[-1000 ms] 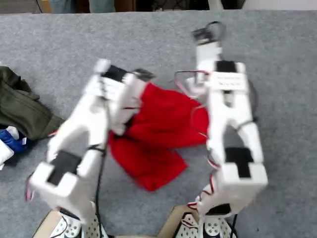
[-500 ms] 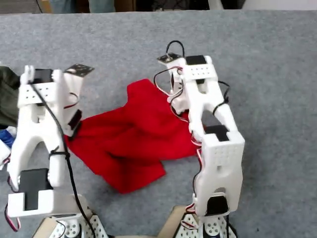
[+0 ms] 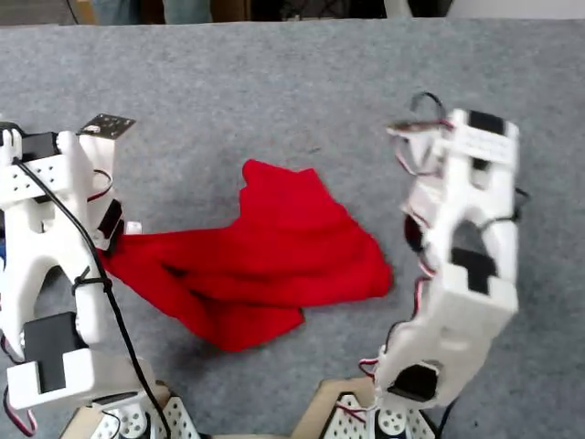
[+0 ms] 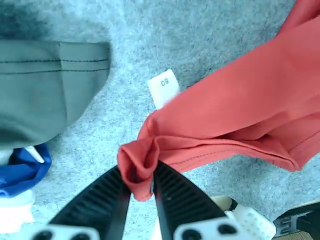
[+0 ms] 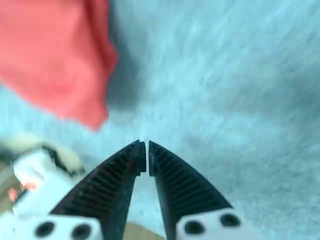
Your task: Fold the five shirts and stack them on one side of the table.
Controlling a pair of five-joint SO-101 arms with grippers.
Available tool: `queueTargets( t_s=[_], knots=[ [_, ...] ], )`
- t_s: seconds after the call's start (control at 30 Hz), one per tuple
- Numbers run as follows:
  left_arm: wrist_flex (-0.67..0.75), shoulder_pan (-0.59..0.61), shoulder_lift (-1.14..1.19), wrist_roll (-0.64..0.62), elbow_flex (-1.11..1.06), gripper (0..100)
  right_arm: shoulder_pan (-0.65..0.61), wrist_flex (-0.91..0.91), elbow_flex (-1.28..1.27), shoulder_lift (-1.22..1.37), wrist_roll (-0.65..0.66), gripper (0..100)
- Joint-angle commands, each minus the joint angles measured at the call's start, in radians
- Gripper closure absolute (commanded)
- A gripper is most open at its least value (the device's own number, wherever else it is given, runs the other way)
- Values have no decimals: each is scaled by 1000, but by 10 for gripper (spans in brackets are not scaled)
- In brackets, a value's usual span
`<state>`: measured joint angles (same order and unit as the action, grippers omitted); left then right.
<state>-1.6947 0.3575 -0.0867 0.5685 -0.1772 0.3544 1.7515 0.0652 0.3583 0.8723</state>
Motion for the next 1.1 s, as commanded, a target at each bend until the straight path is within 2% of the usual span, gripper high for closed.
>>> queueTargets(
  t_s=[0.0, 0.13, 0.27, 0.37, 0.47, 0.57, 0.77, 0.9, 1.07],
  knots=[
    [3, 10, -29, 86, 2, 971, 81, 14, -139, -168, 173, 984],
    [2, 65, -28, 206, 1, 971, 57, -43, -165, -294, 178, 982],
    [2, 130, -28, 290, 1, 971, -83, -178, -91, -329, -37, 946],
    [2, 153, -28, 288, -10, 971, -206, -256, -33, -326, -224, 877],
    [2, 145, -37, 287, -64, 971, -354, -295, 35, -285, -328, 841],
    [5, 110, -37, 232, -114, 971, -462, -328, 143, -174, -433, 841],
    [11, 48, -37, 101, -180, 971, -566, -324, 521, 197, -566, 840],
    [11, 38, -37, 6, -174, 971, -601, -259, 846, 469, -575, 839],
    [14, 41, -37, -74, -174, 971, -621, -97, 1270, 766, -572, 839]
  ],
)
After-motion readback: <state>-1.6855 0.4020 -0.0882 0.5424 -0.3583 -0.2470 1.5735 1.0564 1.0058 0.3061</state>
